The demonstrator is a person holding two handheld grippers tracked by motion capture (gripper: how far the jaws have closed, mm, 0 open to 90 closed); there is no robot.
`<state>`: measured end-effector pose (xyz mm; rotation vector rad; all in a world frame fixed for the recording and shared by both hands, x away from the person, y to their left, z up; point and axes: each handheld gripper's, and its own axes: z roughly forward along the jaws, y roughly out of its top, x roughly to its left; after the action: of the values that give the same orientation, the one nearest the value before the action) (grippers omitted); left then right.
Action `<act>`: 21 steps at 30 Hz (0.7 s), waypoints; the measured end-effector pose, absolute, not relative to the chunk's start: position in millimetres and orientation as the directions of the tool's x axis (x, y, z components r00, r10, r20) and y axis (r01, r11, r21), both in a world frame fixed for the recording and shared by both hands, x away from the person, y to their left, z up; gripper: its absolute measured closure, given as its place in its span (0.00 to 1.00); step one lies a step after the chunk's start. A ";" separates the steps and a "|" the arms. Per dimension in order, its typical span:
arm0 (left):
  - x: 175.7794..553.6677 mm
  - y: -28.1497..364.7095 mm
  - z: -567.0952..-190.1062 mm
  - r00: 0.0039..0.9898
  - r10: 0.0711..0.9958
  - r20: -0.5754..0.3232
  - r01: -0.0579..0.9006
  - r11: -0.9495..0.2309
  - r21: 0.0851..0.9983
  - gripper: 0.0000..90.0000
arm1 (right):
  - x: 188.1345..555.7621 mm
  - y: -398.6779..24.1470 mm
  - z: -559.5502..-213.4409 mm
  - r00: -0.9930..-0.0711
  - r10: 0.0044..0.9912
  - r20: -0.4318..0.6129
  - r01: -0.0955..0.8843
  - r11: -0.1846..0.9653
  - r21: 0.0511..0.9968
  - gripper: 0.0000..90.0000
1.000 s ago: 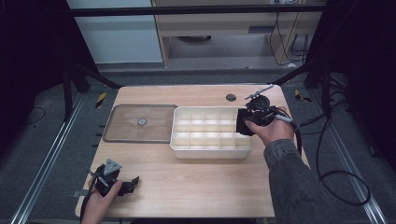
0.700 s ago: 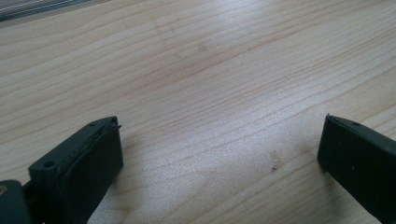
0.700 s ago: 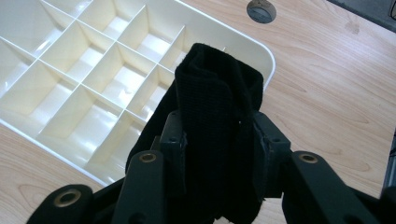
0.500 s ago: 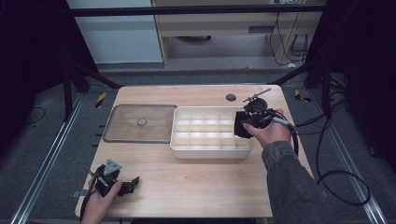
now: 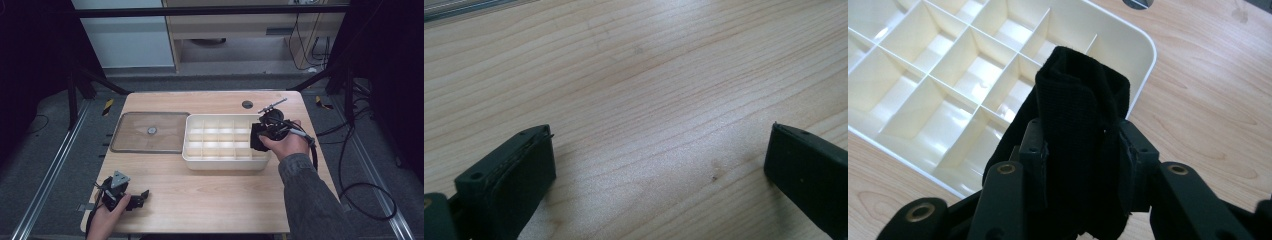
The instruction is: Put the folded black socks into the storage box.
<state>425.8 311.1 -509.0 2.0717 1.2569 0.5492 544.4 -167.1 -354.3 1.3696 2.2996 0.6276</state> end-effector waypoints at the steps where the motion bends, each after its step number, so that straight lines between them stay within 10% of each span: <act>1: 425.8 311.2 -509.0 0.454 0.891 0.021 0.621 -0.334 0.709 0.00 | 544.8 -166.8 -355.8 -0.444 0.890 -0.101 0.718 0.421 0.554 0.70; 21: 425.3 311.1 -509.0 0.455 0.890 0.020 0.620 -0.333 0.710 0.00 | 552.8 -152.2 -385.6 -0.464 0.866 -0.189 0.738 0.496 0.458 0.70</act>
<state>425.3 311.1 -509.0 2.0710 1.2551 0.5471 552.8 -152.2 -385.6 1.3313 2.3478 0.4407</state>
